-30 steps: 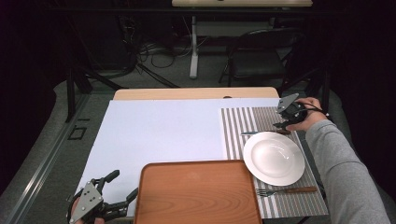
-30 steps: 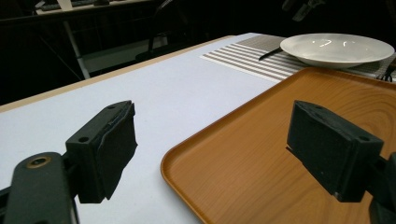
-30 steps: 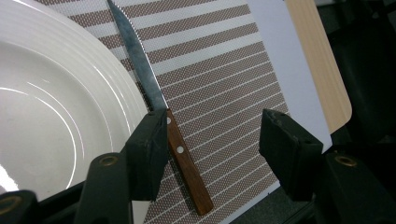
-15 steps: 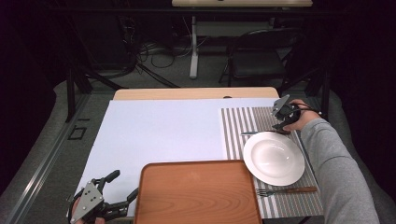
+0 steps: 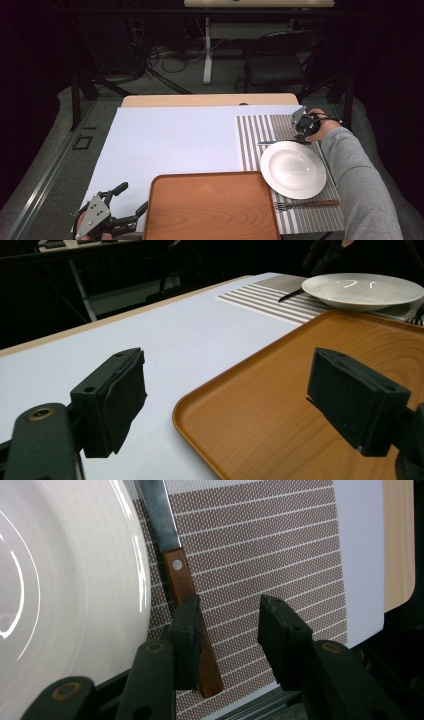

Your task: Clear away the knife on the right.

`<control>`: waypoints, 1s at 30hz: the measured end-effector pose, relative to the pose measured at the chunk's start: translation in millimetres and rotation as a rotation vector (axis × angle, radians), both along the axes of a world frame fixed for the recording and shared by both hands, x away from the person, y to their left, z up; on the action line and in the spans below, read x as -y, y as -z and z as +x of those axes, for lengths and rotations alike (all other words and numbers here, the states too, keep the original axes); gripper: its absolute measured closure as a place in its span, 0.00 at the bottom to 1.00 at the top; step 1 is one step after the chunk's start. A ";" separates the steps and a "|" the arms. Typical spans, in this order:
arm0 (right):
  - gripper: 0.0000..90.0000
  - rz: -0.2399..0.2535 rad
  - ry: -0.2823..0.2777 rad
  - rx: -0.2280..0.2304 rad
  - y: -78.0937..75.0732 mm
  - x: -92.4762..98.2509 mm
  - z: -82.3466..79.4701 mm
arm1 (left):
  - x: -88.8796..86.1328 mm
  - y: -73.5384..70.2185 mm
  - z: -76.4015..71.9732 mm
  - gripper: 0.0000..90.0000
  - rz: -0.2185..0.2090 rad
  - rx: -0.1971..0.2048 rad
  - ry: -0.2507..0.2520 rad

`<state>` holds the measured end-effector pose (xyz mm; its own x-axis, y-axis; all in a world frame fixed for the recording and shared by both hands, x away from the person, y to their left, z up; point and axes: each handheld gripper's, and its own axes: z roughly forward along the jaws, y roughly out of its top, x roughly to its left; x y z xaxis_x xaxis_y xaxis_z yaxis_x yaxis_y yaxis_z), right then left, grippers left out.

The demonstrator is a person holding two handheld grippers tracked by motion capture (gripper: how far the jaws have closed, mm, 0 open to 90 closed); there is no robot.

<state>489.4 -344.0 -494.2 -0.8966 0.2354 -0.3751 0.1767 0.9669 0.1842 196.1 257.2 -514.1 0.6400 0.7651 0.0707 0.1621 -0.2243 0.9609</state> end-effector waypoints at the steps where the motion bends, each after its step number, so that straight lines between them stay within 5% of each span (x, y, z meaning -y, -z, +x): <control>1: 0.68 0.000 0.000 0.000 0.0 0.0 0.0 | 0.0 0.0 0.0 0.18 0.000 0.000 0.000; 7: 0.70 -0.042 0.002 -0.015 4.7 6.6 -1.0 | 0.0 -0.1 0.0 0.18 0.001 0.001 -0.002; 13: 0.70 -0.008 0.014 -0.003 12.2 14.5 -2.5 | -0.1 0.1 0.1 0.18 0.000 0.000 -0.005; 30: 0.72 -0.037 0.002 -0.034 22.4 15.3 -1.7 | -0.1 0.4 -0.4 0.18 -0.004 -0.002 -0.010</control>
